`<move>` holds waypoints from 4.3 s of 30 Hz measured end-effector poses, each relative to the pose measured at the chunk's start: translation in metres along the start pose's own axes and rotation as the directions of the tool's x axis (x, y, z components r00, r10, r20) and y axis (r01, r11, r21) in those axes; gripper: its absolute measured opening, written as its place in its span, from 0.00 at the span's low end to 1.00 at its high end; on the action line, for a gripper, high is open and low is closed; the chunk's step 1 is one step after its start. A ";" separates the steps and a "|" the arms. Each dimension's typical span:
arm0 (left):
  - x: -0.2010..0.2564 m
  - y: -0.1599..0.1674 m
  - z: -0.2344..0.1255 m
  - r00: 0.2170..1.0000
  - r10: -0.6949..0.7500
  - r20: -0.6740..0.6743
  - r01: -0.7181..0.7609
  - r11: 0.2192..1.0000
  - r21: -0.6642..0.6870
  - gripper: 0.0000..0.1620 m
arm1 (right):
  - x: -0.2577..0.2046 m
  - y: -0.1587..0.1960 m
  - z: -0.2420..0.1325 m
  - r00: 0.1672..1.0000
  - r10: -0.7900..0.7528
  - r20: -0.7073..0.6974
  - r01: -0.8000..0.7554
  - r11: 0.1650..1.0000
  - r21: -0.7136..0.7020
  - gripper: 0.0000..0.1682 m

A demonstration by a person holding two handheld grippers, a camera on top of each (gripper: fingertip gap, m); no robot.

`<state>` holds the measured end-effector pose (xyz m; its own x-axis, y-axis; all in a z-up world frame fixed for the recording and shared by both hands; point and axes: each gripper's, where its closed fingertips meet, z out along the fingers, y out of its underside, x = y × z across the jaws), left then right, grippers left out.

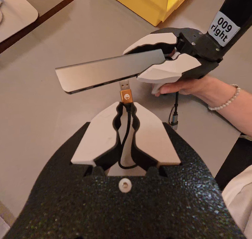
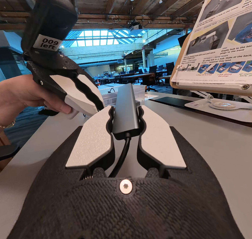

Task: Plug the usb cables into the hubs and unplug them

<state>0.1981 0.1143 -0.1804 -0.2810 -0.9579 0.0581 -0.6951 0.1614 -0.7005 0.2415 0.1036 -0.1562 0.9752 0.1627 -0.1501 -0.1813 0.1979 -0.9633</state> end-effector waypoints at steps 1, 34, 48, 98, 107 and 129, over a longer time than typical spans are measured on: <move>0.000 0.000 0.001 1.000 0.003 0.003 -0.003 1.000 -0.005 0.07 | -0.001 0.001 0.000 1.000 -0.004 0.005 0.004 1.000 -0.004 0.21; -0.039 0.048 0.084 0.944 0.284 0.168 -0.278 0.959 -0.059 0.12 | 0.019 -0.005 -0.005 0.992 0.003 -0.126 0.001 0.999 0.033 0.21; -0.044 0.041 0.107 0.946 0.298 0.124 -0.291 0.954 -0.072 0.08 | 0.021 -0.006 -0.006 0.993 0.029 -0.112 -0.024 0.999 0.045 0.21; -0.004 -0.012 0.011 0.996 0.007 -0.090 0.002 0.994 0.109 0.07 | 0.016 0.004 -0.003 0.988 -0.045 -0.148 0.038 0.998 -0.051 0.21; -0.006 -0.012 0.010 0.998 0.037 -0.055 -0.035 0.999 0.037 0.07 | 0.014 0.005 -0.002 0.987 -0.070 -0.146 0.062 0.996 -0.059 0.21; -0.009 -0.011 0.004 0.992 0.126 -0.009 -0.125 0.992 0.014 0.07 | 0.011 0.010 0.002 0.990 -0.072 -0.118 0.061 0.993 -0.099 0.21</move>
<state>0.2113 0.1201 -0.1762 -0.3721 -0.9279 -0.0238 -0.6449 0.2769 -0.7123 0.2501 0.1091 -0.1668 0.9939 0.0331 -0.1052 -0.1083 0.1112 -0.9879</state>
